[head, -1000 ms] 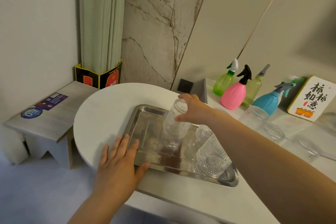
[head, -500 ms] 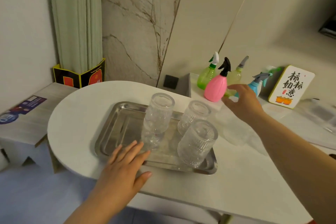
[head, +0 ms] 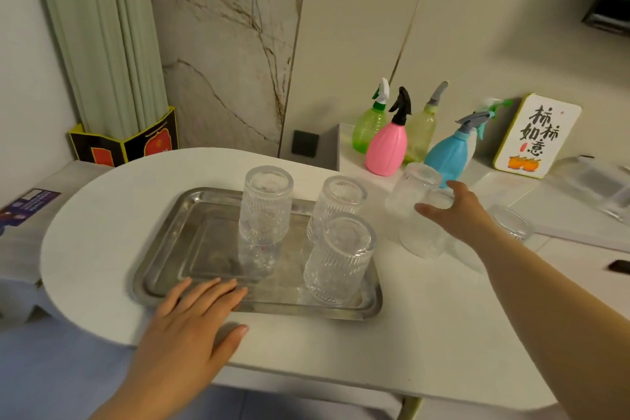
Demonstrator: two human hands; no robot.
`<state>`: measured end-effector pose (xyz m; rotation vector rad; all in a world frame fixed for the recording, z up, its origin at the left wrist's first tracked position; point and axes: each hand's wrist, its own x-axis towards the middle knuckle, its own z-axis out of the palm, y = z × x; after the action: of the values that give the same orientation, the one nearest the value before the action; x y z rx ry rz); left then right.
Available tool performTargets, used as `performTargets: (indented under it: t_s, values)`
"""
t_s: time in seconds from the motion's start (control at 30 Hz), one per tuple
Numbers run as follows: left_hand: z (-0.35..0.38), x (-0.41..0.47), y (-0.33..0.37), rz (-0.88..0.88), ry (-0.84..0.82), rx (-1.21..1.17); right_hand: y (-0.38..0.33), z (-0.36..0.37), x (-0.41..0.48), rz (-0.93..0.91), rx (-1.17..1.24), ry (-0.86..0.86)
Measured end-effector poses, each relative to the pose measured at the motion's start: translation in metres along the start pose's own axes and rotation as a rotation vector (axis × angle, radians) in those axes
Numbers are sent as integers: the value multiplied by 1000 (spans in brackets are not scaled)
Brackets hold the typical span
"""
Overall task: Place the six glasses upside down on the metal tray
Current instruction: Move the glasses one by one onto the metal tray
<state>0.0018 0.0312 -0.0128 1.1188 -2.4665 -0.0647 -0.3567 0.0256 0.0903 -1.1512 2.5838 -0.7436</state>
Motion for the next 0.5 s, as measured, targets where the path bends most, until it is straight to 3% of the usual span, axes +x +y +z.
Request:
performTargets:
  t_s: [0.33,0.5]
  values:
    - [-1,-1,1,-13,2,-23,1,-5,-10,-11,78,119]
    - [-9,-4,0,-56,45,-98,-22,-33,-31,-167,116,193]
